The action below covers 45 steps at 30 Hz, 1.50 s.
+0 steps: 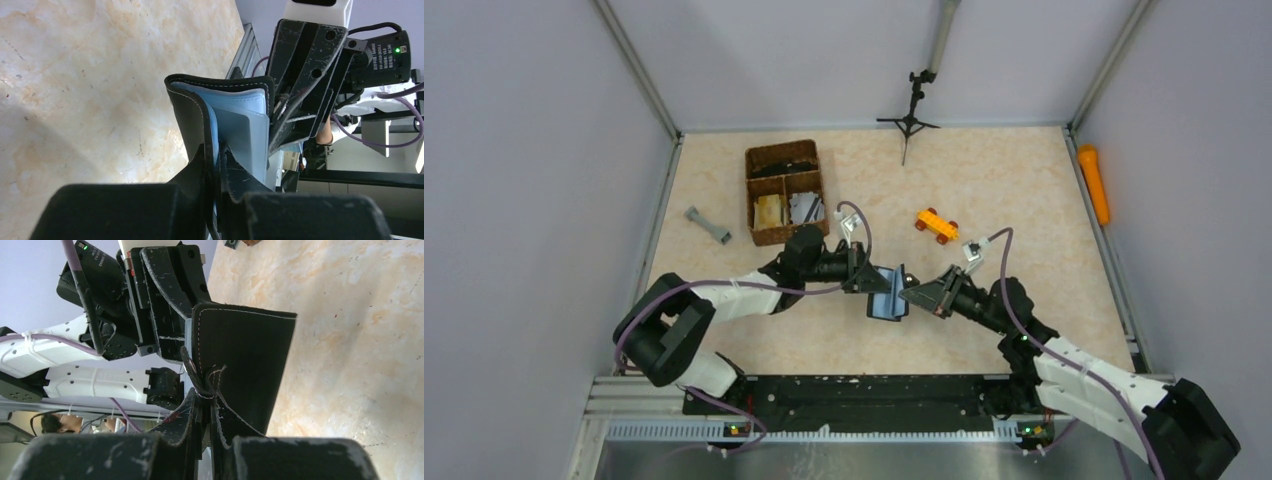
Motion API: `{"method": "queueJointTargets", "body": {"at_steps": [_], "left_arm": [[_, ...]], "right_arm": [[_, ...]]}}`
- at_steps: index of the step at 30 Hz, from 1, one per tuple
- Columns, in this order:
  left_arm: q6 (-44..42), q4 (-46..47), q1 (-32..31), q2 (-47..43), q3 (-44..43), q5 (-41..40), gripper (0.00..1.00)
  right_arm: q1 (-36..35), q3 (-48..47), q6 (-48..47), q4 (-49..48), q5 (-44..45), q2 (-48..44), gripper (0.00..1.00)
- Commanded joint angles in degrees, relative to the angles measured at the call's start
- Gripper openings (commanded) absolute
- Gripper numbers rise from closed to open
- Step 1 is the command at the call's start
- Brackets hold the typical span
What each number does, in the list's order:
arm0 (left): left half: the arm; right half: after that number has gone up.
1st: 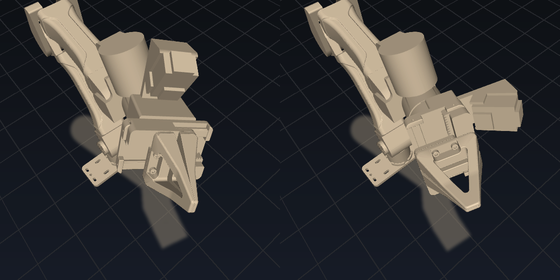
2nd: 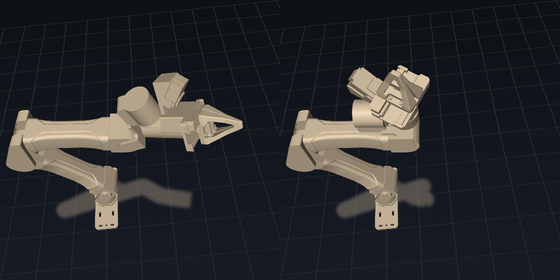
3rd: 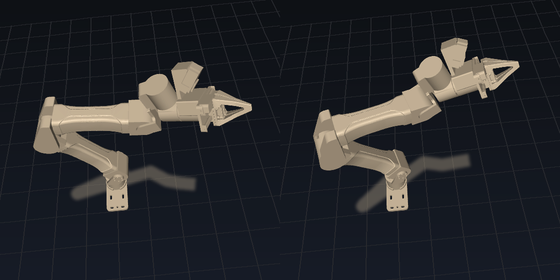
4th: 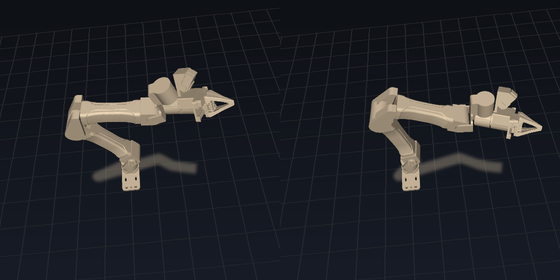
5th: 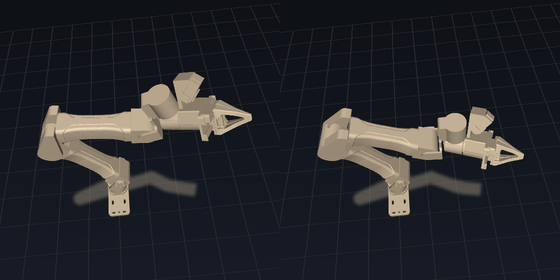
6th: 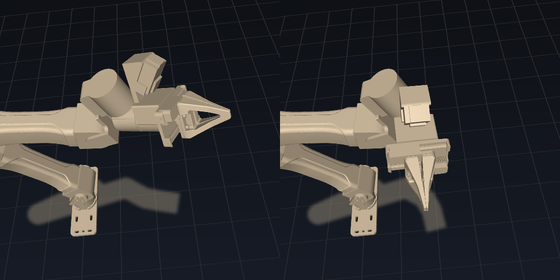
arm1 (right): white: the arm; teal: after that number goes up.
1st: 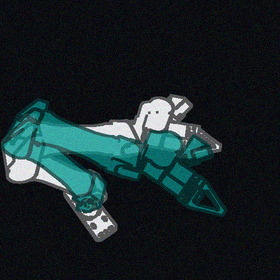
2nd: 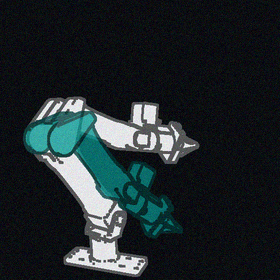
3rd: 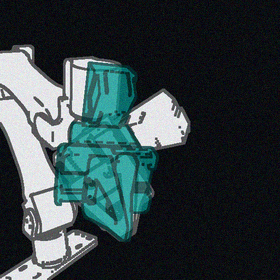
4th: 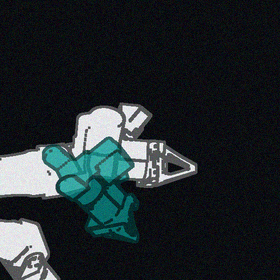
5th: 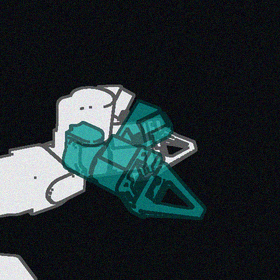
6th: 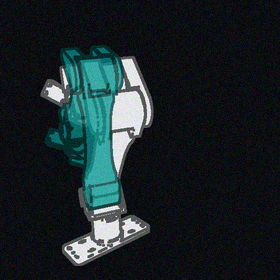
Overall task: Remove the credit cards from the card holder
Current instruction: Remove the credit card from the card holder.
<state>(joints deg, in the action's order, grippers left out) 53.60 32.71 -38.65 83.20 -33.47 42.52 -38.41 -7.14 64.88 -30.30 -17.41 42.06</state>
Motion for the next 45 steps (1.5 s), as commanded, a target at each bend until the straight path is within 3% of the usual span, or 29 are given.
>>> {"method": "queueJointTargets", "body": {"at_steps": [1, 4, 6, 9, 13, 15, 21, 30, 37, 45], "left_arm": [[1.9, 7.0, -2.5, 1.3, -3.6, 2.0, 0.00], [1.2, 5.9, -2.5, 0.7, -3.2, 1.5, 0.01], [-0.1, 3.4, -2.4, 0.1, -3.4, 1.1, 0.09], [-1.2, 1.1, -2.3, -0.7, -3.3, 0.7, 0.26], [-1.0, 1.8, -2.3, -1.2, -2.8, 0.7, 0.61], [-0.5, 3.1, -2.4, -1.4, -2.4, 0.7, 0.74], [-0.3, 3.5, -2.5, -1.9, -2.3, 0.6, 0.88], [-1.7, 0.8, -4.5, 0.2, -5.4, 0.2, 0.92], [-3.6, -2.8, -4.2, -0.4, -5.6, -0.2, 0.66], [-3.7, -3.7, -2.0, -2.1, -4.4, 1.1, 0.47]], "right_arm": [[0.4, -3.2, 0.3, -6.9, -1.4, 2.2, 0.00], [0.4, -3.3, -0.5, -4.4, -0.4, 0.7, 0.00], [0.4, -3.6, -1.7, -0.9, 1.2, -1.2, 0.00], [0.5, -4.6, -3.7, 4.8, 3.4, -4.8, 0.00], [0.4, -5.5, -5.0, 9.1, 4.7, -7.0, 0.00], [0.4, -5.7, -4.9, 9.5, 4.5, -7.1, 0.00], [0.4, -5.7, -4.8, 9.1, 4.6, -6.5, 0.00], [0.3, -5.5, -1.9, -0.4, 0.6, 2.8, 0.00], [0.3, -6.3, -4.2, 7.2, 4.5, -1.4, 0.00], [0.4, -6.4, -6.4, 15.0, 7.9, -8.4, 0.00]]}}
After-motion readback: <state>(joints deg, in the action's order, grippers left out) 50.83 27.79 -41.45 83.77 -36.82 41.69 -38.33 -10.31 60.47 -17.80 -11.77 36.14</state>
